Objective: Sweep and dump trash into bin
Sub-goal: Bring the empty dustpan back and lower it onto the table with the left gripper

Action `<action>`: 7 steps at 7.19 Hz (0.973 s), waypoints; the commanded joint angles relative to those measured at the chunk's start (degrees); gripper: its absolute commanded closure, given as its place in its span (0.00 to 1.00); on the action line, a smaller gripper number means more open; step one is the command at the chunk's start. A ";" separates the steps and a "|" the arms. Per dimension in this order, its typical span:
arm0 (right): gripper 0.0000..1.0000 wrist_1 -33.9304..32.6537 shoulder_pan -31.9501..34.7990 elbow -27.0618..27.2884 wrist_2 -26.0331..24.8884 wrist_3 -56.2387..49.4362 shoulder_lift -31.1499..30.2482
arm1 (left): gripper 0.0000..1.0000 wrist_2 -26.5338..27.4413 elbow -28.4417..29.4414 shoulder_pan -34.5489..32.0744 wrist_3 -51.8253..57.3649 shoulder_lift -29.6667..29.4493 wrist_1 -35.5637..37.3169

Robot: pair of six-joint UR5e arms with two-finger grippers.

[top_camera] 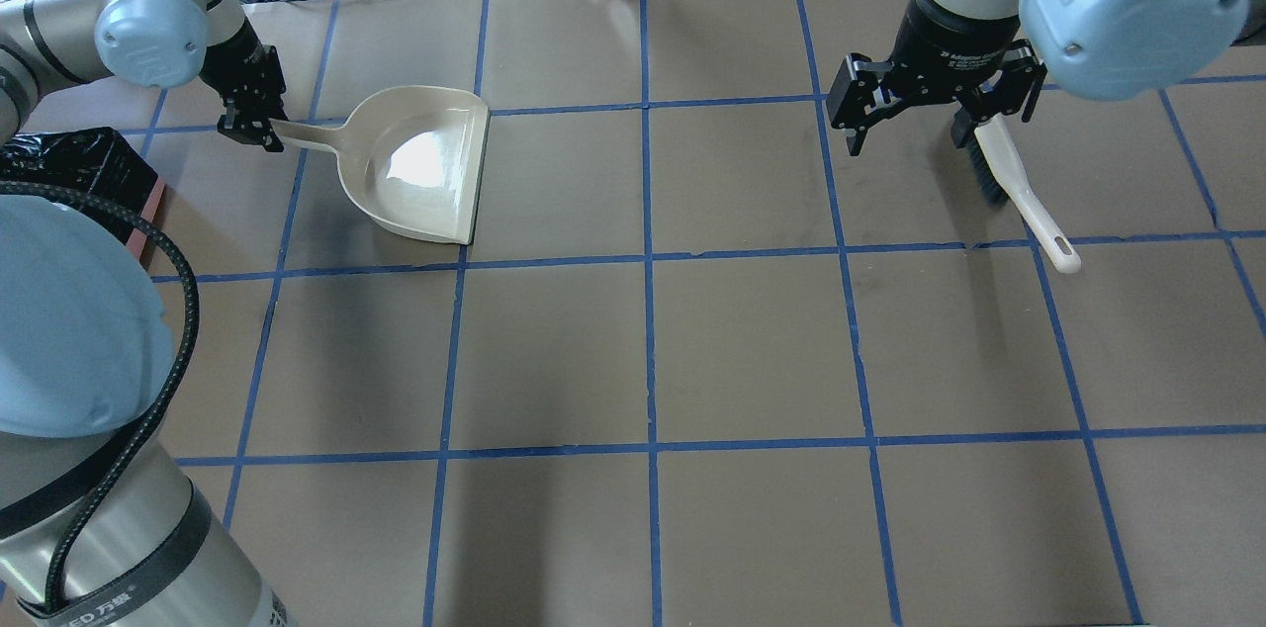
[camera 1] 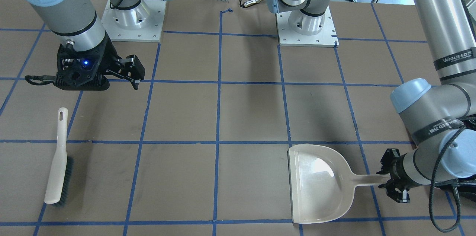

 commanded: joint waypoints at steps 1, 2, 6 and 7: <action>0.00 -0.09 -0.06 0.07 0.02 -0.12 0.05 | 1.00 -0.06 -2.96 -0.09 -0.42 1.74 0.46; 0.00 -0.09 -0.06 0.07 0.02 -0.12 0.05 | 1.00 -0.06 -3.94 -0.09 -1.55 2.01 1.68; 0.00 -0.88 -0.06 0.34 0.20 0.06 0.49 | 0.75 -0.06 -3.51 0.00 -3.32 2.28 1.78; 0.00 -0.88 -0.06 0.34 0.20 -0.03 0.49 | 0.63 -0.15 -3.59 0.00 -3.32 2.01 1.78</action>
